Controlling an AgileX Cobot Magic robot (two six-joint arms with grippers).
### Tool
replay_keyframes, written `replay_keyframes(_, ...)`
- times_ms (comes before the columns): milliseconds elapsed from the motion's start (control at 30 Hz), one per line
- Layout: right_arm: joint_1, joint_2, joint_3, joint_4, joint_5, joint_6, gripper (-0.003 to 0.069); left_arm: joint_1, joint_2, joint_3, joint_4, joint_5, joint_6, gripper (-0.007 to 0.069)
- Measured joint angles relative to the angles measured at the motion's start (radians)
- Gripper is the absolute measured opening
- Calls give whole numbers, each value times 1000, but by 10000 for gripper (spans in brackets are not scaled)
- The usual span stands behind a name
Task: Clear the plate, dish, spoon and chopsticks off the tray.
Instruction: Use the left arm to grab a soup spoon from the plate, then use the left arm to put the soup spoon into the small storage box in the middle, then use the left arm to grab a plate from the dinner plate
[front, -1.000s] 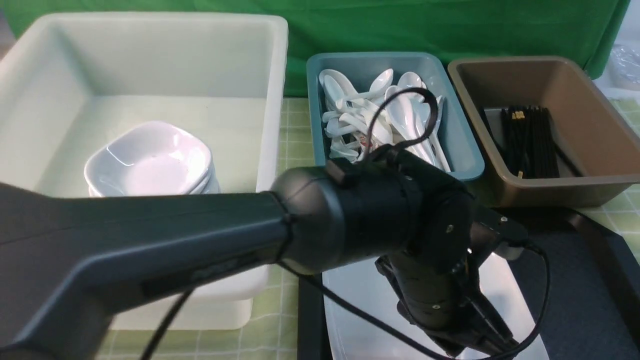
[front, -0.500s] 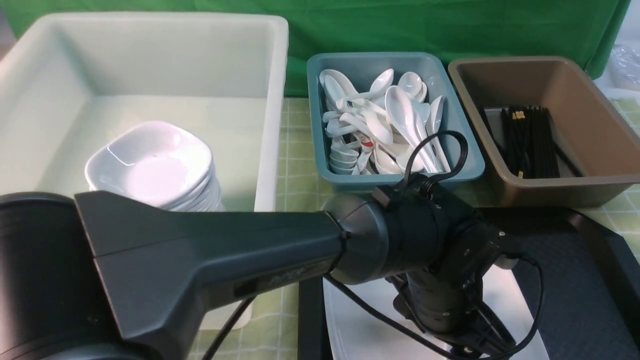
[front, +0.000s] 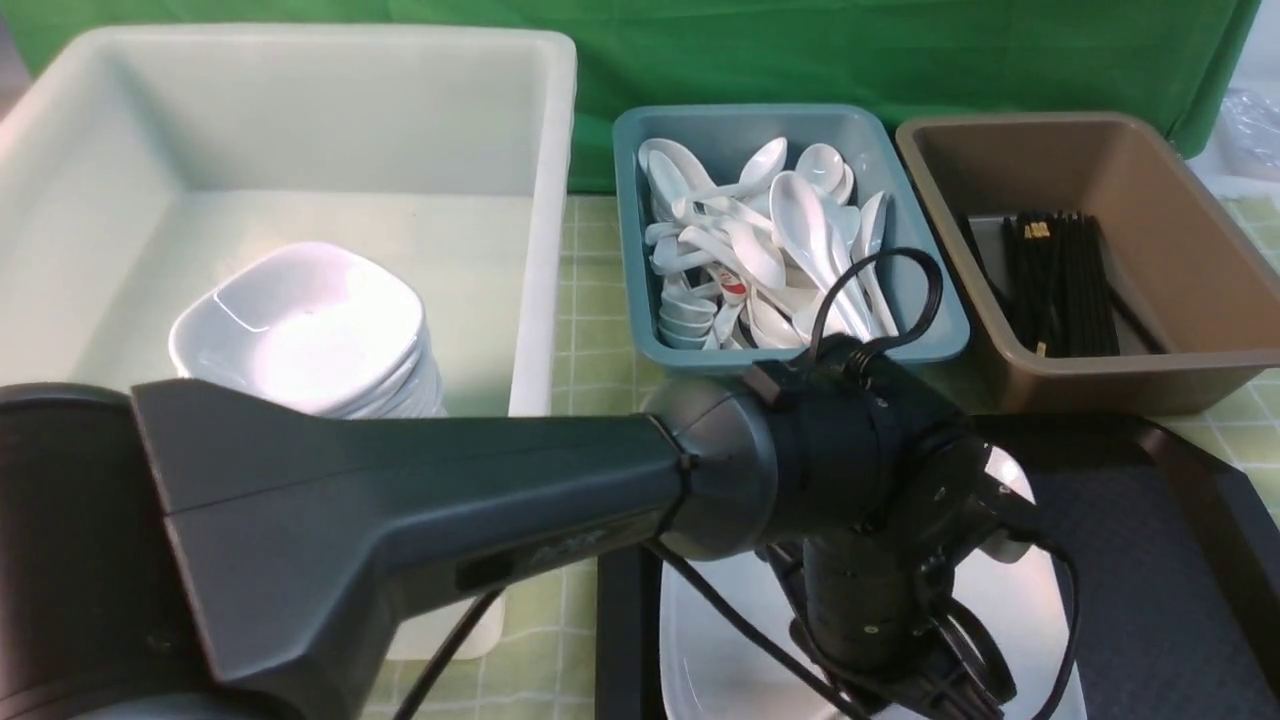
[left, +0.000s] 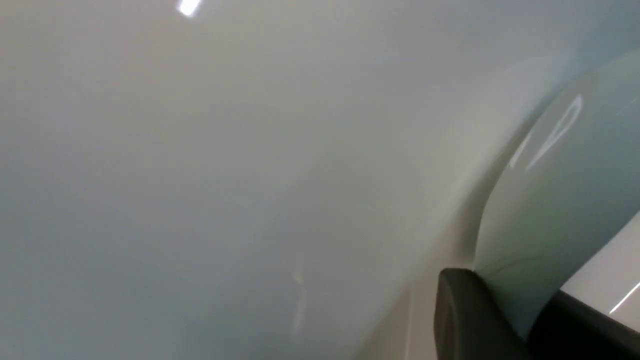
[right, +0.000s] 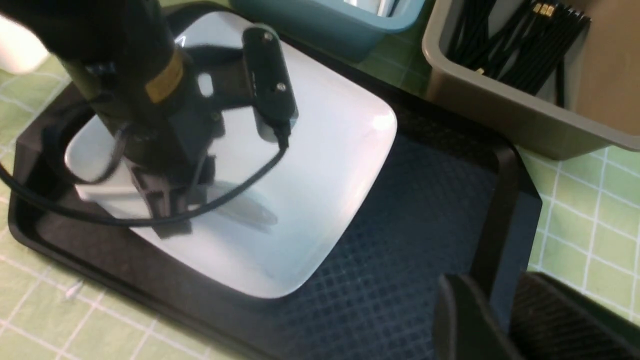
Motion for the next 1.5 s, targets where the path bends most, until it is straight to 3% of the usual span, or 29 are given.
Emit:
replay_keyframes(200,0,0,0,0,0,1,198,63,-104,-188,191,-91,-13,79)
replay_keyframes(367,0,0,0,1,0,1,198,198,-89,-306,219,-262,4,79)
replay_keyframes(467,0,0,0,15,0,1,198,301,-35,-341,183,-398,105,101)
replay_keyframes(567,0,0,0,31,0,1,199,356,16,-344,136,-460,152,190)
replay_keyframes(633,0,0,0,36,2,1,203,379,44,-344,109,-476,157,297)
replay_keyframes(667,0,0,0,36,2,1,204,387,48,-344,95,-469,148,382)
replay_keyframes(767,0,0,0,36,2,1,205,390,25,-344,67,-410,133,521)
replay_keyframes(833,0,0,0,36,1,1,207,384,-12,-344,62,-341,132,568)
replay_keyframes(933,0,0,0,36,-6,0,207,361,-92,-327,83,-234,190,554)
replay_keyframes(1000,0,0,0,38,-28,0,211,315,-198,-247,105,-136,289,456)
replay_keyframes(1067,0,0,0,42,-66,0,216,255,-321,-101,75,-88,447,283)
replay_keyframes(1100,0,0,0,43,-74,0,216,246,-339,-56,63,-83,478,254)
replay_keyframes(1167,0,0,0,44,-104,0,217,200,-427,105,-23,-73,664,107)
replay_keyframes(1233,0,0,0,44,-125,0,217,160,-489,290,-123,-78,839,31)
replay_keyframes(1367,0,0,0,46,-136,-3,217,111,-521,448,-175,-122,978,29)
replay_keyframes(1500,0,0,0,46,-136,-13,217,75,-506,563,-184,-206,1068,117)
